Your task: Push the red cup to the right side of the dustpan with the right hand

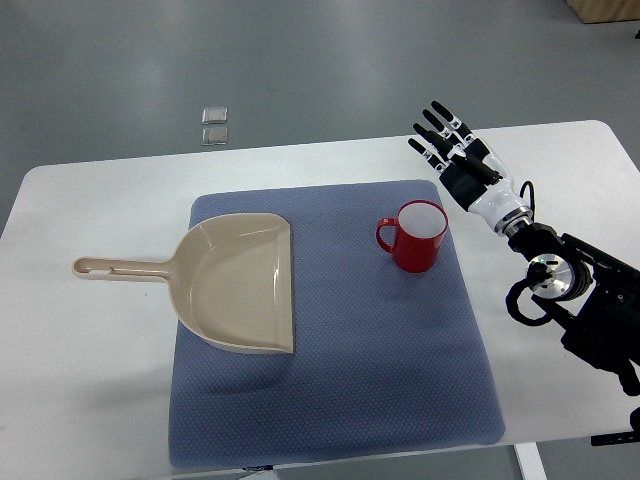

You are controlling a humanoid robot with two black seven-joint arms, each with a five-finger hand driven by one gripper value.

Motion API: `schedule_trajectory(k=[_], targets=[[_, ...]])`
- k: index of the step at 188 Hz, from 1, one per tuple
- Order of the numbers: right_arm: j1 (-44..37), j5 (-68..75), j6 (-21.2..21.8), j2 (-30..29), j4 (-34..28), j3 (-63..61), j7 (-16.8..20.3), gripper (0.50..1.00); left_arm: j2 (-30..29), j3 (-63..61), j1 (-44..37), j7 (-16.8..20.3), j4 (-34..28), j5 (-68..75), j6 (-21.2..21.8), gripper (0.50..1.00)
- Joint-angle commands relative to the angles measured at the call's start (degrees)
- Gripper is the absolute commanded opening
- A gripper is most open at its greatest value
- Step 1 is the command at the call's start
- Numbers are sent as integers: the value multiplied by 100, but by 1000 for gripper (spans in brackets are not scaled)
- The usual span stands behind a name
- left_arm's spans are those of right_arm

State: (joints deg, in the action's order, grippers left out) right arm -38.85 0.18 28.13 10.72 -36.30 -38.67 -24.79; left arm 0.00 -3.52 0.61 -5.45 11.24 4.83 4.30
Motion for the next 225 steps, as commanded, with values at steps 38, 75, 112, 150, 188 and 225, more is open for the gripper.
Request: schedule_trajectory(k=[38, 75, 112, 150, 188, 225], targets=[[-18, -18, 35, 44, 0, 26, 9, 934, 0, 9, 0, 0, 1, -9, 1, 1000], [-26, -545, 518, 141, 0, 61, 18, 934, 0, 9, 0, 0, -8, -9, 1, 1000], [-18, -1794, 687, 791, -61, 61, 0, 934, 0, 0, 0, 0, 1, -9, 1, 1000], [26, -3042, 687, 1239, -61, 88, -255, 934, 0, 0, 0, 0, 18, -9, 1, 1000], [237, -3270, 687, 1204, -53, 105, -633, 934, 0, 0, 0, 0, 44, -9, 1, 1000], [422, -3279, 687, 1090, -26, 105, -905, 934, 0, 0, 0, 0, 44, -9, 1, 1000]])
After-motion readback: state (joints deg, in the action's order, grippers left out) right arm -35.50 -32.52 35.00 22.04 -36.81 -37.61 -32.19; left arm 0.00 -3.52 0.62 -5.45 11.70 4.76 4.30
